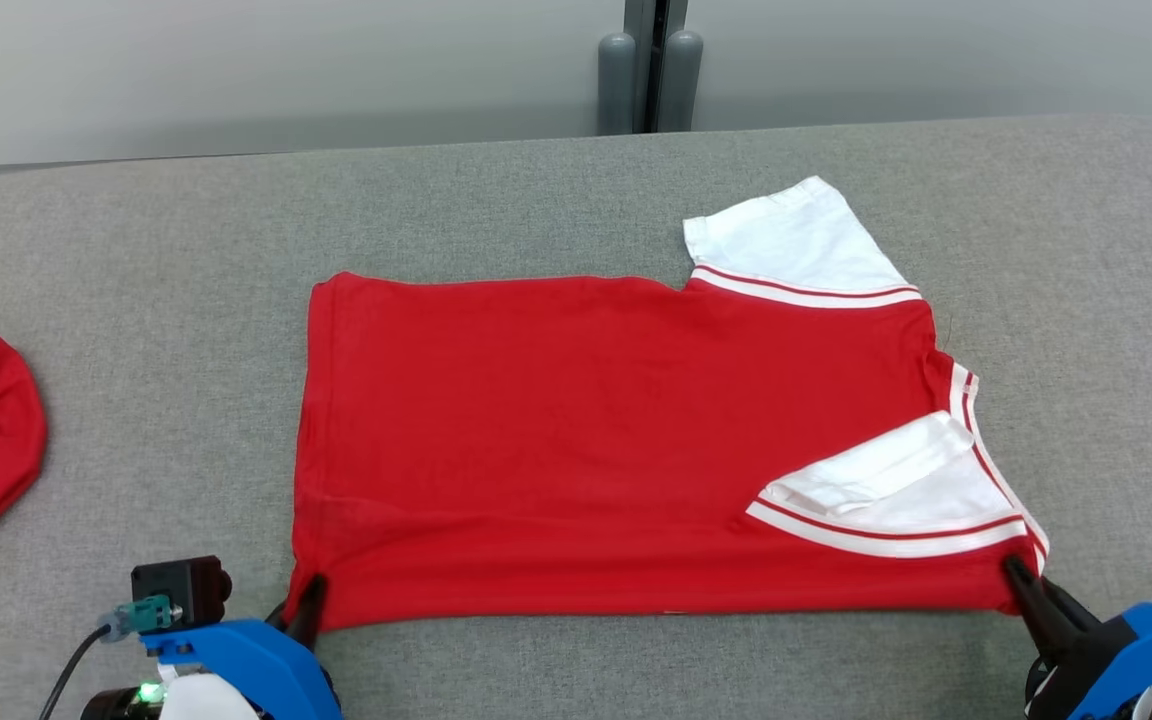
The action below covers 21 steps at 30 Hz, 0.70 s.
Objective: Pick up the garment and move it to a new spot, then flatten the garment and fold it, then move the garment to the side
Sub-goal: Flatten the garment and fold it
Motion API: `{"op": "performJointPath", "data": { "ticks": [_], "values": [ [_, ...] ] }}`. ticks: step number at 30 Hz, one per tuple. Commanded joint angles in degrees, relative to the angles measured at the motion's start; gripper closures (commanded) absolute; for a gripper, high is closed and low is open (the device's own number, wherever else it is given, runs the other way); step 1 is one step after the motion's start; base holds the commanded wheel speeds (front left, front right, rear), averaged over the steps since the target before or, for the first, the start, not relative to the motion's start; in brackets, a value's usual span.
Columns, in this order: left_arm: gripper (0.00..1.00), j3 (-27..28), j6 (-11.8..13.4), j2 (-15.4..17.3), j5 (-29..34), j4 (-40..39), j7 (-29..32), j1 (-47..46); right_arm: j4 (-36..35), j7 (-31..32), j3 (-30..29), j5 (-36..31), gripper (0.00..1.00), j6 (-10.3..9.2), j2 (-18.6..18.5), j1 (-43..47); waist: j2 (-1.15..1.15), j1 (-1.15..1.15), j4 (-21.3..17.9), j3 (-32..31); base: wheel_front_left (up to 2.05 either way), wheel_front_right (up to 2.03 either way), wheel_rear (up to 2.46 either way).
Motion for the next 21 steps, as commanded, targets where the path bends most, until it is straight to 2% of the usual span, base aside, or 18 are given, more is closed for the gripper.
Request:
{"op": "performJointPath", "data": {
  "ticks": [1,2,6,10,12,17,21],
  "values": [
    [0.13,0.4,0.3,0.4,-0.2,-0.9,-0.4,0.6,-0.1,0.0,-0.2,0.6,0.06,-0.01,-0.2,0.8,0.0,0.0,0.0,0.0,0.0,0.0,0.0],
    [0.0,0.0,0.4,0.5,-0.3,-1.2,0.1,1.4,0.2,-0.1,-0.1,0.9,0.0,-0.01,-0.2,1.2,0.0,0.0,0.0,0.1,0.0,0.0,0.0],
    [0.0,-0.3,1.2,0.4,-0.6,-2.6,1.3,1.9,-0.1,-0.1,0.4,0.1,0.0,0.0,-0.2,0.0,0.0,0.0,0.2,0.3,0.0,0.0,0.0],
    [0.0,-0.1,1.8,1.7,0.0,-5.0,3.3,-0.7,-3.6,2.0,1.0,-3.3,0.0,0.0,-0.3,-4.6,0.0,0.0,0.2,0.9,0.0,0.0,0.0],
    [0.0,0.2,1.8,2.7,-0.1,-6.3,5.4,-2.8,-5.2,4.0,1.8,-4.4,0.0,0.0,-1.7,-8.1,0.0,0.0,0.1,1.5,0.0,0.0,0.0],
    [0.0,0.5,0.1,6.3,0.0,-8.1,12.4,-12.5,-4.7,10.1,6.0,-3.9,0.0,0.0,-6.6,-20.9,0.0,0.0,-0.3,3.7,0.0,0.0,0.0],
    [0.0,-0.1,-3.0,8.9,0.2,-6.2,19.0,-22.2,0.7,13.0,10.7,-3.1,0.0,0.0,-9.4,-32.1,0.0,0.0,-1.3,6.4,0.0,0.0,0.0]
  ]
}}
